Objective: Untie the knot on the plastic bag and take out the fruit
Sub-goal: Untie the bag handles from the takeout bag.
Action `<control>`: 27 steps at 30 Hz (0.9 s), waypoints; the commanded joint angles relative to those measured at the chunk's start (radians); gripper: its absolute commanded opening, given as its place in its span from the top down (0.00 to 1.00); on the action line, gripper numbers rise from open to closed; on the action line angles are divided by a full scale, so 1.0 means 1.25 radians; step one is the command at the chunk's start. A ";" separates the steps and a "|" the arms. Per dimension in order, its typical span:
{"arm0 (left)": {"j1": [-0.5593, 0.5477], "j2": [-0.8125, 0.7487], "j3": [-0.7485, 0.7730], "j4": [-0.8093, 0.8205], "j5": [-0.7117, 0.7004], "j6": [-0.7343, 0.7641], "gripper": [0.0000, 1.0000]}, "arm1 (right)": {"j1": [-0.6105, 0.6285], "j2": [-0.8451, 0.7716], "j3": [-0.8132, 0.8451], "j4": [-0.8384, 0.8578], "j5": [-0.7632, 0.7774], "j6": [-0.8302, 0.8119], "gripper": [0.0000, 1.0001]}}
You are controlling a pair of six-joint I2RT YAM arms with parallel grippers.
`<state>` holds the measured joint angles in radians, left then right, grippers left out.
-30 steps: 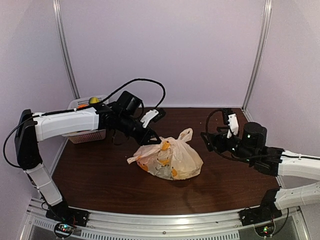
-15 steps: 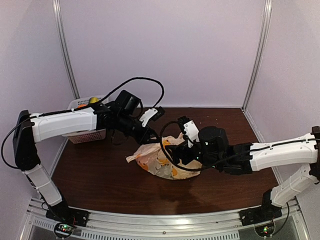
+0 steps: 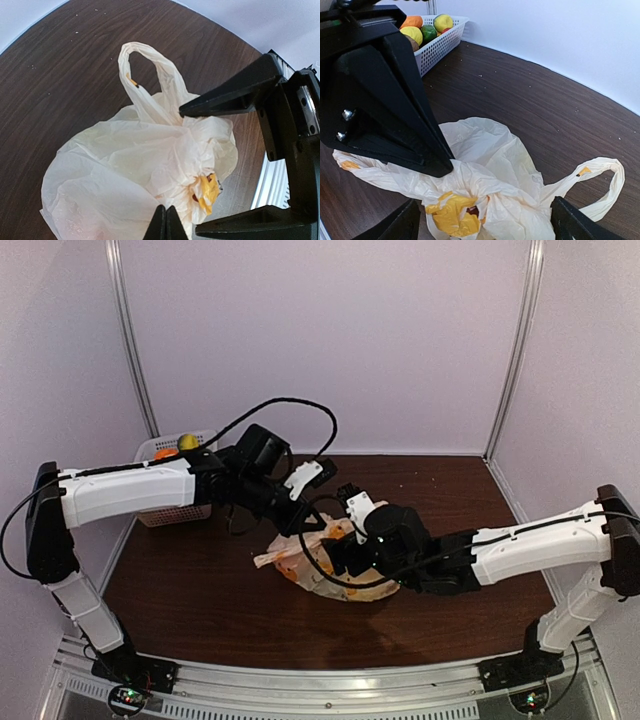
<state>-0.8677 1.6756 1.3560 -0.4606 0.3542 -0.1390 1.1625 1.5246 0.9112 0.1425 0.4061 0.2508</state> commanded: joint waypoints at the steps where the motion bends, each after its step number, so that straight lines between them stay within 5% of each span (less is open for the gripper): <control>1: -0.001 -0.029 0.004 0.017 -0.005 0.007 1.00 | 0.011 0.007 0.017 -0.011 0.074 0.036 0.11; 18: -0.002 -0.040 0.000 0.024 -0.011 0.006 1.00 | 0.014 0.009 -0.013 0.038 0.142 0.070 0.94; 27: -0.002 -0.058 -0.006 0.033 -0.018 0.005 1.00 | 0.014 -0.030 -0.046 0.080 0.160 0.073 1.00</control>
<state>-0.8677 1.6436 1.3556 -0.4568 0.3408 -0.1394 1.1740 1.5257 0.8959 0.2054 0.5529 0.3298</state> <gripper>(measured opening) 0.004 0.013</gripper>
